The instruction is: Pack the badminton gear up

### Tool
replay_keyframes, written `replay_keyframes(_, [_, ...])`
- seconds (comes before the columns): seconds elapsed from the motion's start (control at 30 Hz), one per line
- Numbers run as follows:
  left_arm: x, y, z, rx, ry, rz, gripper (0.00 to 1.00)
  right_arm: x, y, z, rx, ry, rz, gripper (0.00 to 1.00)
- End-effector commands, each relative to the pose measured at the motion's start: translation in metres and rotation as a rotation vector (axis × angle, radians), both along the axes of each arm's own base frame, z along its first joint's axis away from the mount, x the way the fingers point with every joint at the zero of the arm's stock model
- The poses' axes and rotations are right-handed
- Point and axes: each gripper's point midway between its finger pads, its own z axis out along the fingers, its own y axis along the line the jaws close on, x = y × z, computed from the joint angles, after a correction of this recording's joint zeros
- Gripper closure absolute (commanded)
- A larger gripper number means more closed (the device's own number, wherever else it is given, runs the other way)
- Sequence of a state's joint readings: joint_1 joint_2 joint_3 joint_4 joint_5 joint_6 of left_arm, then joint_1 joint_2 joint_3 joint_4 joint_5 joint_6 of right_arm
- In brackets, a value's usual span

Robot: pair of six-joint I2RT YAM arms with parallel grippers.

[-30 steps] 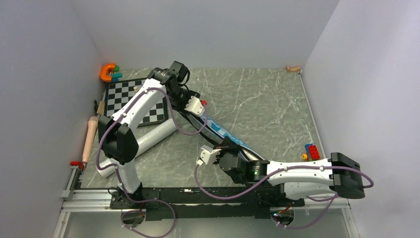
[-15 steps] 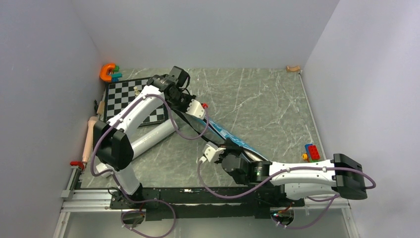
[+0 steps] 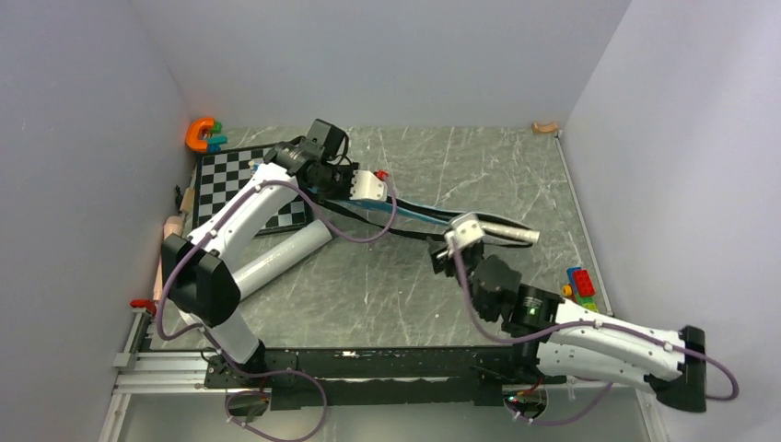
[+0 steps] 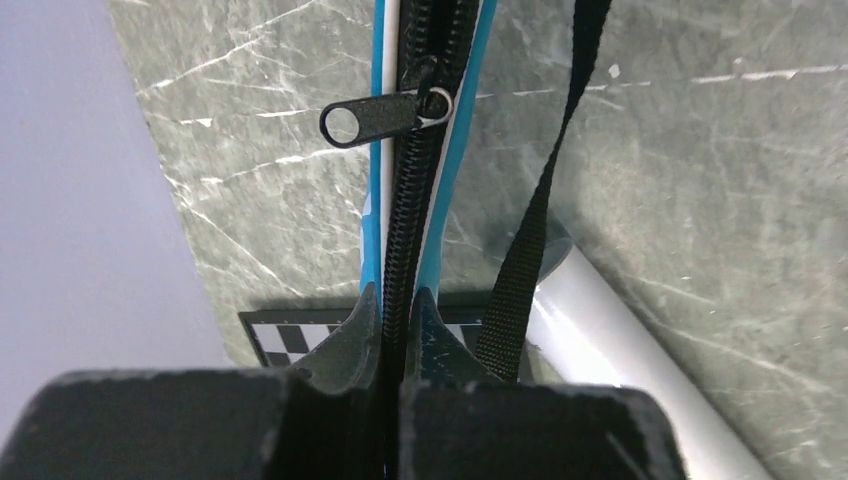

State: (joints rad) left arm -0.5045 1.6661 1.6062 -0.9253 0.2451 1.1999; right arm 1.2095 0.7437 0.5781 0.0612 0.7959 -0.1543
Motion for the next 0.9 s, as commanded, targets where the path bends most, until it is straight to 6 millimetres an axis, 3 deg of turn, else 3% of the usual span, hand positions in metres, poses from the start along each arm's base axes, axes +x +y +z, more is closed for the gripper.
replay_keyframes(0.0, [-0.001, -0.019, 0.062, -0.218, -0.08, 0.057, 1.0, 0.011, 0.003, 0.037, 0.386, 0.135, 0.057, 0.38])
replay_keyframes(0.1, [-0.008, -0.02, 0.065, -0.25, -0.077, 0.056, 1.0, 0.025, 0.004, 0.045, 0.483, 0.221, 0.106, 0.37])
replay_keyframes(0.4, [-0.014, -0.018, 0.051, -0.239, -0.065, 0.068, 1.0, 0.048, 0.038, 0.082, 0.615, 0.373, 0.398, 0.26])
replay_keyframes(0.53, [-0.019, -0.02, 0.048, -0.237, -0.077, 0.048, 1.0, 0.069, 0.055, 0.071, 0.616, 0.493, 0.48, 0.26])
replay_keyframes(0.87, [-0.025, -0.024, 0.04, -0.21, -0.064, 0.01, 1.0, 0.098, 0.096, 0.037, 0.594, 0.644, 0.64, 0.31])
